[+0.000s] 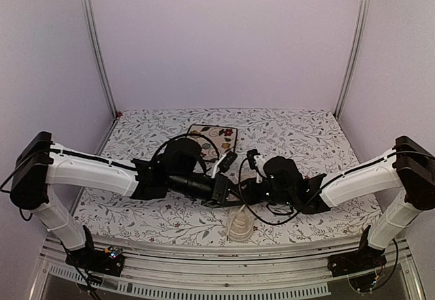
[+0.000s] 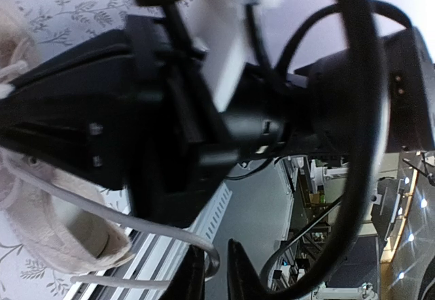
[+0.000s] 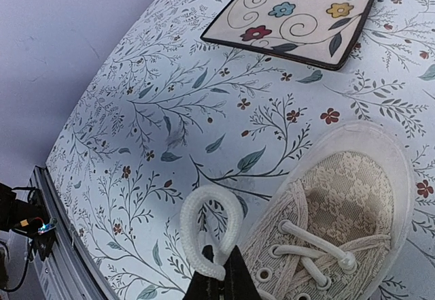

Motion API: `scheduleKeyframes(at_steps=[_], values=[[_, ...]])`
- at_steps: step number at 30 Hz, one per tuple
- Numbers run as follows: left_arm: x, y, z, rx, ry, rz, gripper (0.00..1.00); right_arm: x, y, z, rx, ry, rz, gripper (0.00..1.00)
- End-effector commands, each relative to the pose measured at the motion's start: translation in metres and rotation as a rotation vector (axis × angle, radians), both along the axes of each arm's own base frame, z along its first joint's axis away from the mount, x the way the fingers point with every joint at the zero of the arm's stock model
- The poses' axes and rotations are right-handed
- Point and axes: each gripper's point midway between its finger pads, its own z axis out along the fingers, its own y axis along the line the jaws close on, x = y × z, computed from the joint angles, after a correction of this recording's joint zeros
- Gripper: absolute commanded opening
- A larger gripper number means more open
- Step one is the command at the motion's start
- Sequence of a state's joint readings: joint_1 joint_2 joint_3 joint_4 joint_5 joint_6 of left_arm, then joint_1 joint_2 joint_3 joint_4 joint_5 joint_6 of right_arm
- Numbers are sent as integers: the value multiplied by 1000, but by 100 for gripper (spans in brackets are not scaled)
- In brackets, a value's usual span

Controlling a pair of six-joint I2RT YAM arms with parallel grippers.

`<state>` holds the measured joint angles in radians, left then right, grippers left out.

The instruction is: Tie the shoes

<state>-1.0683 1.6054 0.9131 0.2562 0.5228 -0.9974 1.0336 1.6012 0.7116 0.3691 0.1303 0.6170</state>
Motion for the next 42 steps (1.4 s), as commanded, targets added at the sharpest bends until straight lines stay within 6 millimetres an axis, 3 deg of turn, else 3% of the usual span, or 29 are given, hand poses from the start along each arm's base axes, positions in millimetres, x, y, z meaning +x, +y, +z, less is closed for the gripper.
scheduleKeyframes(at_steps=[1, 6, 12, 19, 27, 31, 35, 42], values=[[-15, -21, 7, -40, 17, -68, 18, 4, 7, 2, 30, 20, 19, 2], [-17, -18, -11, 3, 25, -66, 30, 7, 7, 4, 44, 24, 22, 2], [-11, -3, -46, 150, -40, -45, 37, 7, 8, 13, 77, 23, 42, 2], [7, 20, -54, 245, -183, 20, 49, 4, 9, 15, 92, 23, 64, 2], [33, 51, -60, 308, -223, 77, 62, -2, 8, 16, 119, 10, 96, 2], [46, 62, -61, 321, -221, 90, 63, -4, 7, 15, 119, 6, 105, 2], [42, 60, -63, 259, -171, 63, 61, -4, 7, 15, 122, 3, 109, 2], [46, 95, -122, 459, -95, 199, 63, -3, 8, 16, 128, -3, 106, 2]])
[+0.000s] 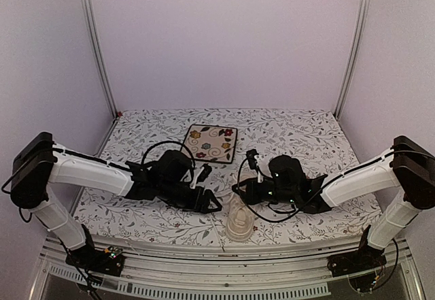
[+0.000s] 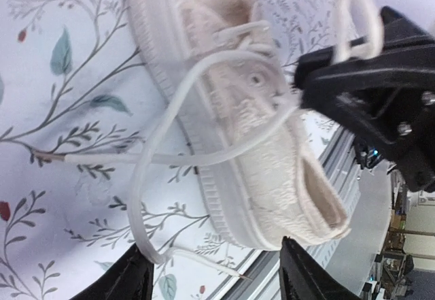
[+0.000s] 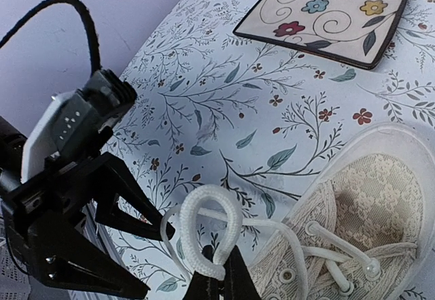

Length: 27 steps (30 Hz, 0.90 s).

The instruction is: Tie the shoes

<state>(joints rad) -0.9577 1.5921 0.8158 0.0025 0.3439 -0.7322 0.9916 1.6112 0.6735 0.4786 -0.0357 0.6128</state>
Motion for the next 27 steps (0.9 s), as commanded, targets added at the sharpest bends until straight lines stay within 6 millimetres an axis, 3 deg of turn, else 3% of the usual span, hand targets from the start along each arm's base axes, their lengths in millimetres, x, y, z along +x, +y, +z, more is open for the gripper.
scheduleKeyframes(at_steps=[1, 7, 18, 20, 27], values=[[2, 25, -37, 117, 33, 106, 63, 4, 0, 13, 41, -32, -3, 2], [0, 31, -51, 129, 47, 146, 62, 3, 0, 12, 38, -32, 1, 2], [6, 23, -83, 176, 79, 185, 46, 3, 0, 12, 53, -34, 1, 2], [7, 28, -92, 238, 71, 197, 41, 3, 0, 13, 58, -36, 1, 2], [7, 50, -120, 577, -32, 189, 39, 1, -3, 13, 68, -42, -2, 2]])
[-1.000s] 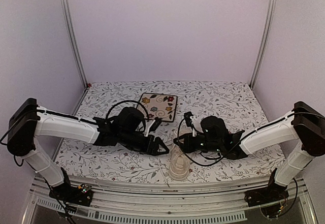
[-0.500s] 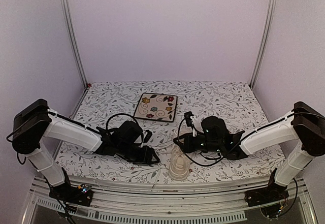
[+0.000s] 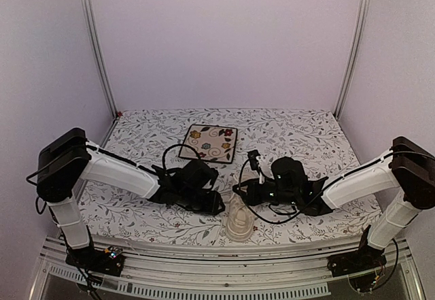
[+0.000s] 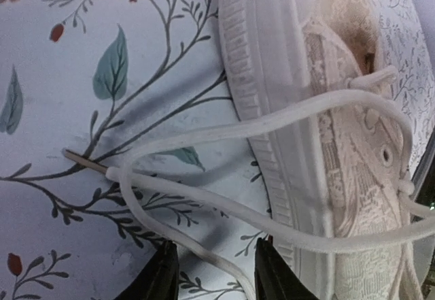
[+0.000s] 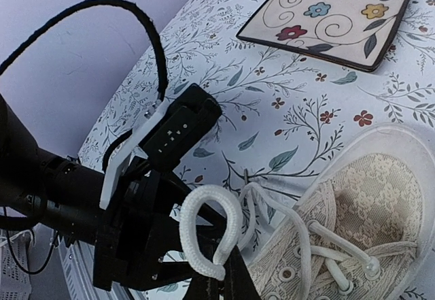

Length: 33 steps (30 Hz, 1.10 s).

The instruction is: Tie the shoes

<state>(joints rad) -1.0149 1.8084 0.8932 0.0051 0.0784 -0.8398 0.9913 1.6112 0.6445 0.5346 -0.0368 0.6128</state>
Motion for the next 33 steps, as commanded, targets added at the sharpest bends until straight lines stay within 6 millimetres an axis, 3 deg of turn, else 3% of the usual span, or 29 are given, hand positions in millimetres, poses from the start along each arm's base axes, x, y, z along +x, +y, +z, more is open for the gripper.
scheduleKeyframes(at_steps=[1, 9, 15, 19, 24, 30, 33], values=[[-21, 53, -58, 410, 21, -12, 39, 2, -2, 12, 46, -28, -1, 2], [-28, 71, -77, 695, -34, -34, 41, -1, -4, 14, 74, -35, 2, 2], [-31, 93, -82, 822, -55, -27, 23, -1, -6, 16, 83, -45, 5, 2], [-32, 109, -75, 855, -81, -15, 13, -1, -8, 17, 86, -50, 3, 2], [-35, 130, -64, 859, -94, 7, 9, -1, -11, 18, 88, -54, -4, 2], [-33, 143, -45, 805, -101, 47, 0, 1, -14, 18, 86, -56, -18, 2], [-31, 133, -34, 731, -102, 56, 0, 2, -12, 19, 91, -54, -19, 2]])
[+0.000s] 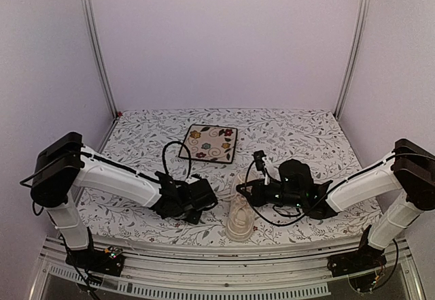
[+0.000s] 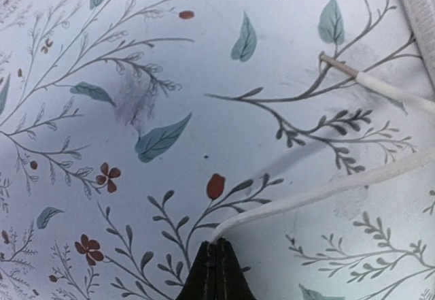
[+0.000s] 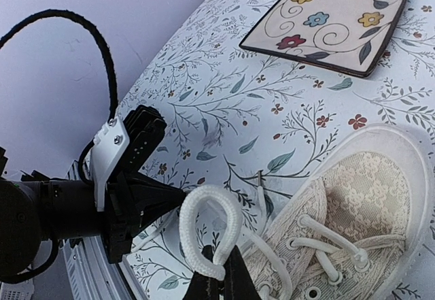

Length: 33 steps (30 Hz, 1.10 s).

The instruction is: Tie the shoes

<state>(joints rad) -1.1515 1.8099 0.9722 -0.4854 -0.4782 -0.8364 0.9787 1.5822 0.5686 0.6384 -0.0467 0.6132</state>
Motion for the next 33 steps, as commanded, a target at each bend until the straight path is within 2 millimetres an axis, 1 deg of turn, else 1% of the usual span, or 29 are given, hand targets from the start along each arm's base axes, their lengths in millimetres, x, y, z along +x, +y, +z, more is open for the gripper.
scheduleKeyframes(at_steps=[1, 5, 9, 10, 12, 15, 18, 22, 24, 28, 30, 31, 33], values=[[-29, 39, -18, 96, 164, 6, 0, 4, -2, 15, 42, -26, -15, 2], [-29, 12, 6, -72, 168, -21, 0, 5, -1, 16, 43, -29, -14, 2], [-36, -14, 32, -258, 196, -76, 0, 4, -1, 17, 45, -32, -12, 2], [-38, -26, 44, -340, 195, -106, 0, 4, -1, 17, 45, -30, -12, 2], [-47, -46, 62, -473, 220, -175, 0, 4, -1, 19, 47, -33, -11, 2], [-61, -78, 96, -677, 241, -295, 0, 5, 0, 20, 54, -22, -5, 2], [-73, -103, 122, -803, 281, -394, 0, 7, 4, 23, 53, -6, 1, 2], [-85, -132, 139, -879, 348, -477, 0, 9, 7, 29, 64, 4, 17, 2], [-90, -149, 150, -925, 371, -524, 0, 12, 9, 32, 63, 18, 21, 2], [-94, -179, 165, -998, 408, -571, 0, 13, 10, 34, 54, 30, 32, 2], [-94, -189, 163, -1006, 420, -581, 0, 14, 9, 35, 52, 31, 31, 2], [-93, -192, 159, -999, 423, -576, 0, 15, 8, 34, 48, 34, 28, 2], [-90, -195, 146, -971, 435, -558, 0, 16, 6, 34, 49, 35, 27, 2]])
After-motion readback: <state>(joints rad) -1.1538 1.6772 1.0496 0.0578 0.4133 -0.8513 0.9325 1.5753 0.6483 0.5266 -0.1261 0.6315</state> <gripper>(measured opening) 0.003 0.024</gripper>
